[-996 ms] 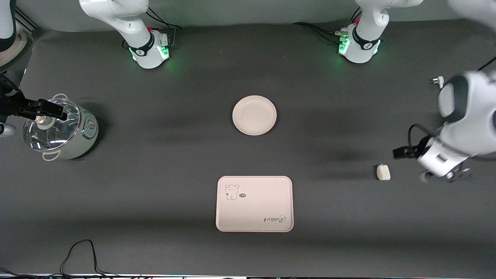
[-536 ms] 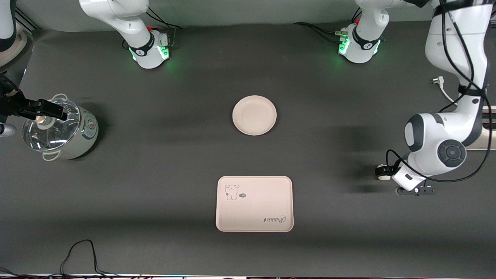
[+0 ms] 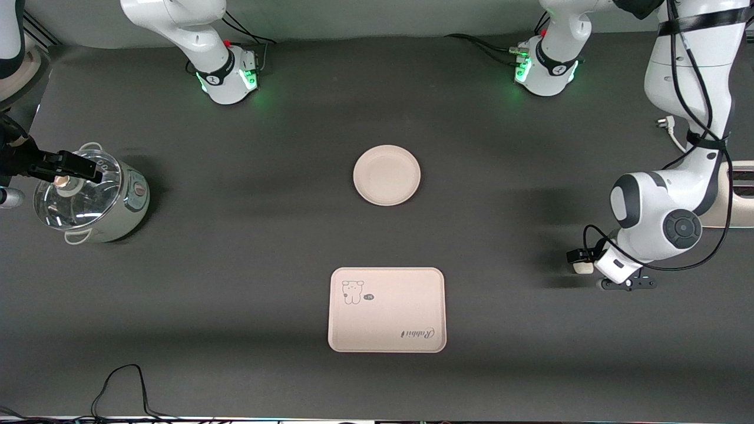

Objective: Place bun in plate and plate on tray
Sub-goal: 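Lower the left gripper onto the white bun and close on it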

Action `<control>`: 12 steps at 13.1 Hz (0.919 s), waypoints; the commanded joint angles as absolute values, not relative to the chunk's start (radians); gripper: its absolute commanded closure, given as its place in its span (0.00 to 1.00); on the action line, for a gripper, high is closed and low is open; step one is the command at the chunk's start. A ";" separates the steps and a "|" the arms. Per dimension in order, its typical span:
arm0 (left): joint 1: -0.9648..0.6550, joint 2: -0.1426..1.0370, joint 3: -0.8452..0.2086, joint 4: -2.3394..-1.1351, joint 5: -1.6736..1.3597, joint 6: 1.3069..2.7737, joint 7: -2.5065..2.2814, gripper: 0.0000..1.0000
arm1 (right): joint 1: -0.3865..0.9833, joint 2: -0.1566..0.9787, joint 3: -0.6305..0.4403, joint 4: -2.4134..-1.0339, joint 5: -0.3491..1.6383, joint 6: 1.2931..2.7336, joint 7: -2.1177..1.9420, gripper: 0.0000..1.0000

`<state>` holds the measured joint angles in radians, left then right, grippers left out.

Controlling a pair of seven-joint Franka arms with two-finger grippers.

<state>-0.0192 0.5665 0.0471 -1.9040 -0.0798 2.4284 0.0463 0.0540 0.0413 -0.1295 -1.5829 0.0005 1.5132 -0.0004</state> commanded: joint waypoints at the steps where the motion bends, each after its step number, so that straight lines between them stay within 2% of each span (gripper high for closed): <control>1: -0.034 0.569 0.054 -1.916 -0.118 2.456 0.063 0.55 | 0.061 0.035 -0.132 -1.586 -0.012 1.509 -0.011 0.00; 2: -0.034 0.569 0.054 -1.914 -0.118 2.453 0.063 0.72 | 0.061 0.035 -0.132 -1.586 -0.012 1.509 -0.011 0.00; 3: -0.034 0.569 0.054 -1.914 -0.118 2.453 0.069 0.80 | 0.061 0.035 -0.132 -1.586 -0.012 1.509 -0.011 0.00; 7: -0.035 0.519 0.049 -1.913 -0.118 2.403 0.057 0.80 | 0.061 0.037 -0.132 -1.586 -0.012 1.509 -0.011 0.00; 10: -0.032 0.369 0.022 -1.905 -0.126 2.220 -0.017 0.80 | 0.061 0.037 -0.132 -1.586 -0.012 1.511 -0.011 0.00; 12: -0.035 0.248 -0.020 -1.882 -0.129 2.032 -0.105 0.79 | 0.061 0.037 -0.132 -1.588 -0.012 1.511 -0.011 0.00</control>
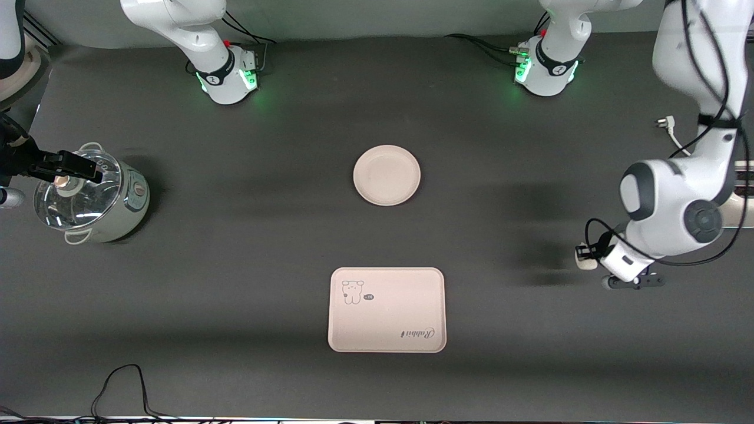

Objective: Place bun in plate and plate on tray
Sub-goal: 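Carry the bun with the left gripper over the white plate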

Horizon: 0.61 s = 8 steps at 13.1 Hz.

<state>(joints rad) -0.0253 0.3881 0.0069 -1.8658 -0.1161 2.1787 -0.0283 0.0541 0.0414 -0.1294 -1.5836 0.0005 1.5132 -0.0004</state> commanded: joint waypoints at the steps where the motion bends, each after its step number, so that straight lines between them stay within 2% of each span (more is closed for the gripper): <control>1: -0.035 0.200 -0.047 -1.864 -0.129 1.932 -0.145 0.79 | 0.061 0.037 -0.132 -1.586 -0.012 1.511 -0.011 0.00; 3: -0.035 0.088 -0.112 -1.862 -0.170 1.820 -0.262 0.78 | 0.061 0.035 -0.132 -1.588 -0.012 1.511 -0.011 0.00; 5: -0.043 0.023 -0.197 -1.861 -0.199 1.787 -0.412 0.78 | 0.061 0.037 -0.132 -1.588 -0.012 1.509 -0.011 0.00; 8: -0.072 0.020 -0.355 -1.850 -0.204 1.825 -0.644 0.77 | 0.061 0.037 -0.132 -1.588 -0.012 1.511 -0.011 0.00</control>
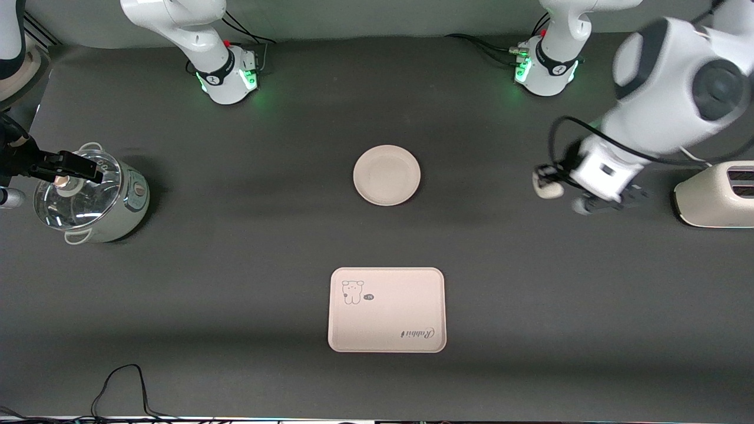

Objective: Place bun in plate and plate on tray
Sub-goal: 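Carry the bun with the left gripper over the white plate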

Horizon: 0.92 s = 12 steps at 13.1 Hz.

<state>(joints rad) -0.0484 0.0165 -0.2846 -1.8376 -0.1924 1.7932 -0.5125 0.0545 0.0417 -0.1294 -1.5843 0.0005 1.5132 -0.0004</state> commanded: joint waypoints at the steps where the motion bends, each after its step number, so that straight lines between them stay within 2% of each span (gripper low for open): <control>1: -0.096 0.029 -0.395 -1.856 -0.206 1.866 -0.711 0.75 | 0.061 0.037 -0.132 -1.588 -0.012 1.511 -0.011 0.00; 2: -0.142 0.053 -0.423 -1.859 -0.206 1.911 -0.779 0.75 | 0.061 0.037 -0.132 -1.588 -0.012 1.511 -0.011 0.00; 6: -0.360 0.216 -0.428 -1.878 -0.160 2.153 -0.992 0.74 | 0.061 0.037 -0.132 -1.588 -0.012 1.511 -0.011 0.00; 9: -0.483 0.419 -0.425 -1.896 -0.059 2.361 -1.092 0.74 | 0.061 0.037 -0.132 -1.588 -0.012 1.511 -0.011 0.00; 12: -0.505 0.573 -0.423 -1.914 0.151 2.497 -1.227 0.72 | 0.061 0.037 -0.132 -1.588 -0.012 1.511 -0.011 0.00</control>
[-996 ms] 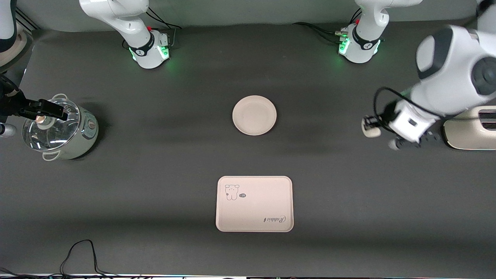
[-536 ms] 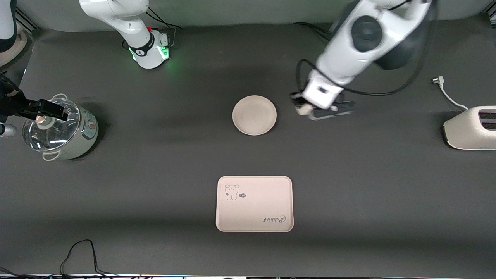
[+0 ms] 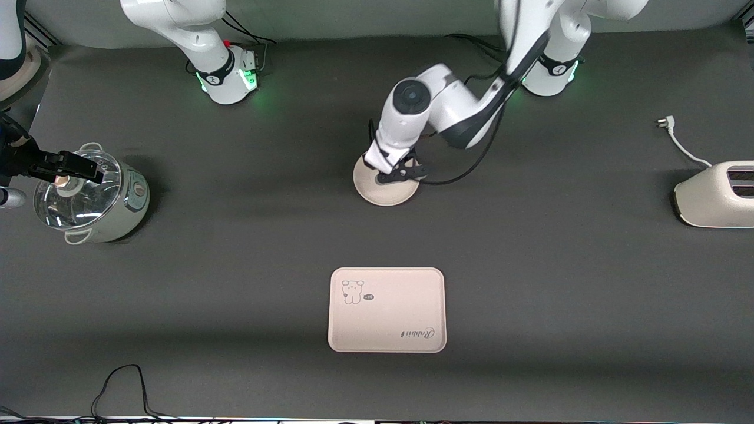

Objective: Place bun in plate and plate on tray
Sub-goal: 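Carry the bun with the left gripper over the white plate, then lower the bun onto the plate and open the left gripper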

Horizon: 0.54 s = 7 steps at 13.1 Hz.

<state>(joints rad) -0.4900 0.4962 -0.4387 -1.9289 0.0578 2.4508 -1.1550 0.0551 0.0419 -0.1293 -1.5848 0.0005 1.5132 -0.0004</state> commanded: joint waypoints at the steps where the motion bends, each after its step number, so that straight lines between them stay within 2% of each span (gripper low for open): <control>1: -0.506 0.587 -0.423 -1.914 0.167 2.513 -1.239 0.72 | 0.061 0.037 -0.132 -1.588 -0.012 1.511 -0.011 0.00; 5: -0.529 0.603 -0.414 -1.917 0.170 2.514 -1.241 0.67 | 0.061 0.037 -0.132 -1.588 -0.012 1.511 -0.011 0.00; 6: -0.529 0.603 -0.414 -1.916 0.176 2.516 -1.241 0.53 | 0.061 0.037 -0.132 -1.588 -0.012 1.511 -0.011 0.00; 7: -0.528 0.603 -0.414 -1.916 0.182 2.514 -1.241 0.17 | 0.061 0.037 -0.132 -1.588 -0.012 1.511 -0.011 0.00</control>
<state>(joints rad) -0.5037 0.6180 -0.4335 -1.9222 0.1537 2.5283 -1.2078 0.0551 0.0419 -0.1293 -1.5848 0.0005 1.5132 -0.0004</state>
